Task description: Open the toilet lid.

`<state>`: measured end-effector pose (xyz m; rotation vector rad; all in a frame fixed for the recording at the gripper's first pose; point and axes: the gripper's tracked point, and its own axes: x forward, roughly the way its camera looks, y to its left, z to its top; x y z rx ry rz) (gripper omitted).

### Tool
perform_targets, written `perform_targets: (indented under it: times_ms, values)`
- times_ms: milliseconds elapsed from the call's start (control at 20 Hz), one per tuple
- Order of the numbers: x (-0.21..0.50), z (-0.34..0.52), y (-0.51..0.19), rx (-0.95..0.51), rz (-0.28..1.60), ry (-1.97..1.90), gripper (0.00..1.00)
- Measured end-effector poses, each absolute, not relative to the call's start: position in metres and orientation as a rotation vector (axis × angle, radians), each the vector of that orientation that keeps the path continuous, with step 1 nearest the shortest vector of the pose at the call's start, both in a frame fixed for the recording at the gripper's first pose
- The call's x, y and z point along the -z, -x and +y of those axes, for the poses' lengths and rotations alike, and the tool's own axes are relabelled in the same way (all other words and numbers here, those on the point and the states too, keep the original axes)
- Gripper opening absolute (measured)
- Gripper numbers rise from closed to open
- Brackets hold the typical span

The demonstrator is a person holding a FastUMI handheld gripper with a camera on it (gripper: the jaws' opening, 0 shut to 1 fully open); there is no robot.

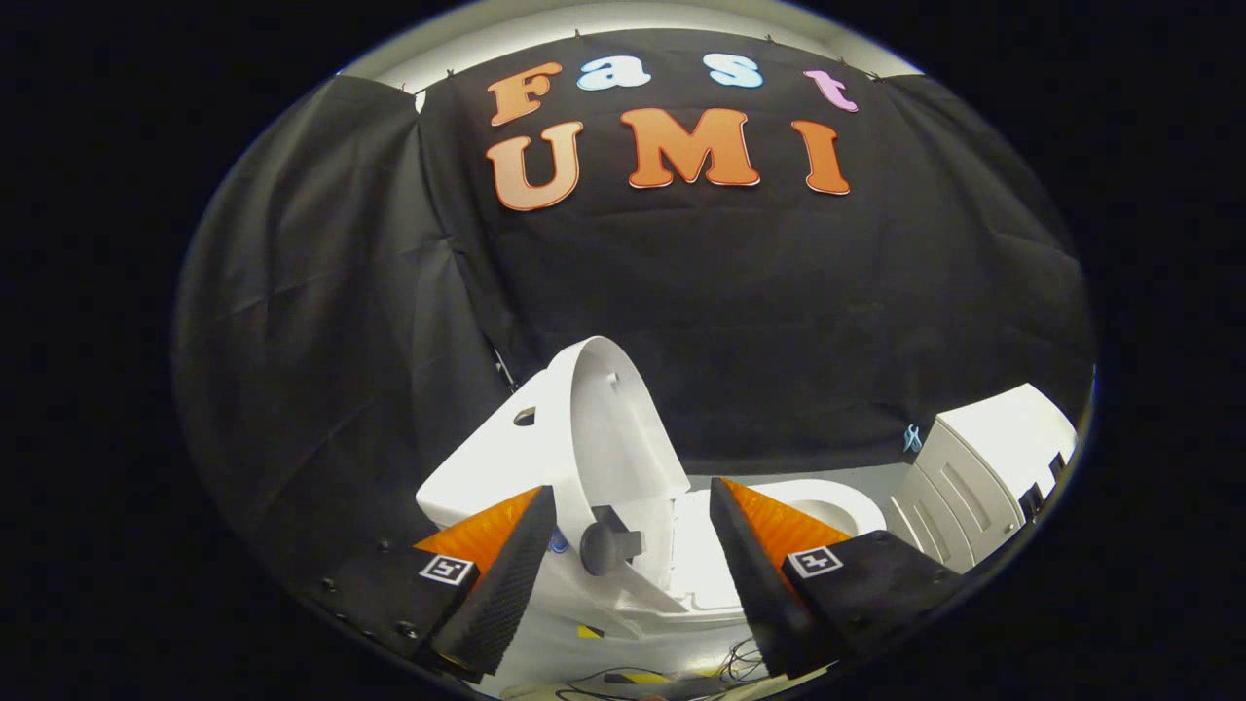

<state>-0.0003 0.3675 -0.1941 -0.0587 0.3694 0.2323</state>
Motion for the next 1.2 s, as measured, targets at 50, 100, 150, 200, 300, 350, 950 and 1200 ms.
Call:
perform_targets:
  times_ms: [50,100,150,200,300,350,950,1200]
  values:
    - [0.188,0.356,-0.001,-0.229,0.36,0.066,1.0]
    - [0.183,0.344,-0.003,-0.224,0.349,0.075,1.0]
    - [0.175,0.332,-0.005,-0.22,0.34,0.081,1.0]
    - [0.168,0.319,-0.008,-0.217,0.332,0.08,1.0]
    - [0.151,0.287,-0.012,-0.204,0.308,0.085,1.0]
    - [0.144,0.272,-0.014,-0.196,0.297,0.088,1.0]
    - [0.087,0.121,-0.027,-0.132,0.189,0.02,0.99]
    - [0.078,0.128,-0.028,-0.197,0.175,0.021,0.99]
